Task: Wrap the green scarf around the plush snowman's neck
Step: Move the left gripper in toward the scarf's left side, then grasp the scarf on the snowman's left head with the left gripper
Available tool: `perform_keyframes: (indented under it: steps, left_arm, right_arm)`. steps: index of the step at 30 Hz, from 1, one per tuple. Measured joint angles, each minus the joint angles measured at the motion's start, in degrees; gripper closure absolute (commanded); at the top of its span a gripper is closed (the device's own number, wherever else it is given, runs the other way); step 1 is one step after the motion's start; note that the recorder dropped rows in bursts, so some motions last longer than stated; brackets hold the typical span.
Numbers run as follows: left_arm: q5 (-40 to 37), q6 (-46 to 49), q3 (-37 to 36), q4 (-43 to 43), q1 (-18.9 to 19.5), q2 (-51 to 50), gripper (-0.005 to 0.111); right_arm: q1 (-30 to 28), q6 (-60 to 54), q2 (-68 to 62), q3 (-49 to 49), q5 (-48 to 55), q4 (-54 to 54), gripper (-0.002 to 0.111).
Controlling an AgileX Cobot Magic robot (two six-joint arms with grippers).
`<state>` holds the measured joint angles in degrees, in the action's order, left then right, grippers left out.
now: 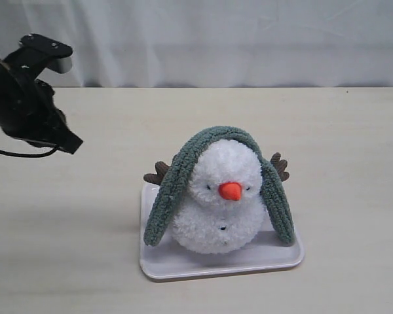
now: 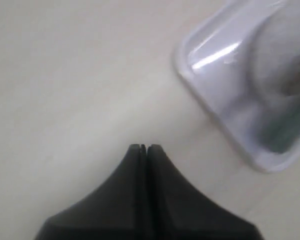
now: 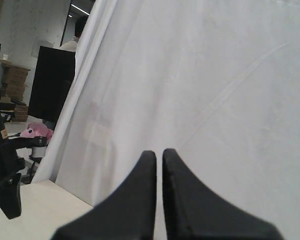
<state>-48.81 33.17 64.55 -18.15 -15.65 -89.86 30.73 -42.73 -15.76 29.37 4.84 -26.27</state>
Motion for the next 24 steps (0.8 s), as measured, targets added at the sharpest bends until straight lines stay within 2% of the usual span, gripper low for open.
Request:
perform_keyframes:
  steps: [1,3,5,7,12,14,19,24]
  left_arm:
    - [0.5,5.2,-0.5,-6.4,-0.5,0.0,0.107]
    - [2.2,10.9,-1.6,-12.3,-2.5,0.0,0.107]
    - [5.0,13.7,-2.2,-14.7,-5.3,0.0,0.106]
    - [8.5,14.9,-2.4,-16.1,-8.5,0.0,0.101]
    - [16.6,16.1,-2.4,-17.7,-15.3,0.0,0.065]
    - [19.8,16.2,-2.4,-17.9,-17.5,0.0,0.057]
    - [26.0,16.4,-2.4,-18.0,-21.1,-0.4,0.056]
    - [27.4,16.4,-2.4,-18.1,-21.3,-2.7,0.056]
  right_arm:
    - [0.0,0.0,0.0,0.0,0.0,0.0,0.104]
    - [0.0,0.0,0.0,0.0,0.0,0.0,0.104]
    - [0.0,0.0,0.0,0.0,0.0,0.0,0.104]
    - [0.0,0.0,0.0,0.0,0.0,0.0,0.104]
    - [0.0,0.0,0.0,0.0,0.0,0.0,0.104]
    - [0.0,0.0,0.0,0.0,0.0,0.0,0.104]
    - [0.0,0.0,0.0,0.0,0.0,0.0,0.104]
    - [0.0,0.0,0.0,0.0,0.0,0.0,0.104]
